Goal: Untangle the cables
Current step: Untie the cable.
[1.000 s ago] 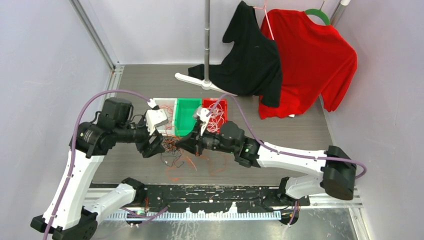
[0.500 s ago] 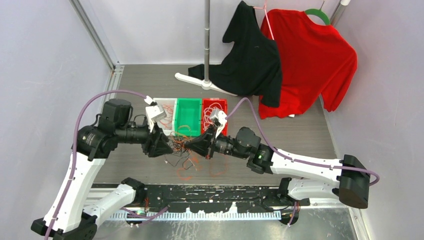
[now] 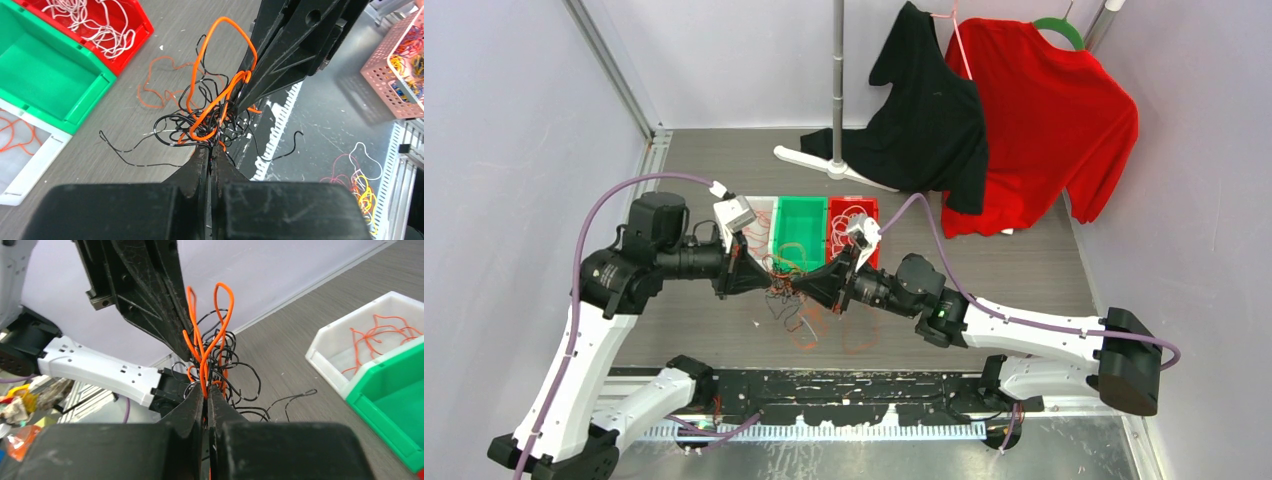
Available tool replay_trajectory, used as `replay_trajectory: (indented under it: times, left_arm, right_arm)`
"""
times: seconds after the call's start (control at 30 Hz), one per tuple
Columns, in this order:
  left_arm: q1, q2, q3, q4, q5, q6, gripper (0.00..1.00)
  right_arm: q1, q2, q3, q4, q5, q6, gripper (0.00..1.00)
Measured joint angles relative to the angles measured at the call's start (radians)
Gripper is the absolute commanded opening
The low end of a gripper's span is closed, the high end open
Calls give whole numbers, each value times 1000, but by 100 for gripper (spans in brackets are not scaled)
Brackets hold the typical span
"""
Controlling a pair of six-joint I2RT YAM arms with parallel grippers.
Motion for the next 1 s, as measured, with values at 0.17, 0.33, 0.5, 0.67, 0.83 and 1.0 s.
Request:
replay_trajectory:
  times: [0.17,0.33,0.5,0.67,0.83,1.0]
  left_arm:
    - [0,-3,9,-3,-50,24,0]
    - [0,-2,37,-27,-57,40,0]
    - [0,4,37,-41,-46,28,0]
    - [0,-10,16,-15,-100,-20,0]
    - [0,-47,-64,36,-196,-99,0]
    - [0,-54,-94,60,-258,-166,0]
  right_arm:
    - [0,-6,2,-61,108,-7,26]
    - [4,2,53,-235,290,-32,43]
    - [37,21,58,-223,319,-46,50]
    - [71,21,54,-204,317,-44,54]
    - [100,-56,10,-204,381,-38,58]
    - [130,-109,-8,-204,447,-39,59]
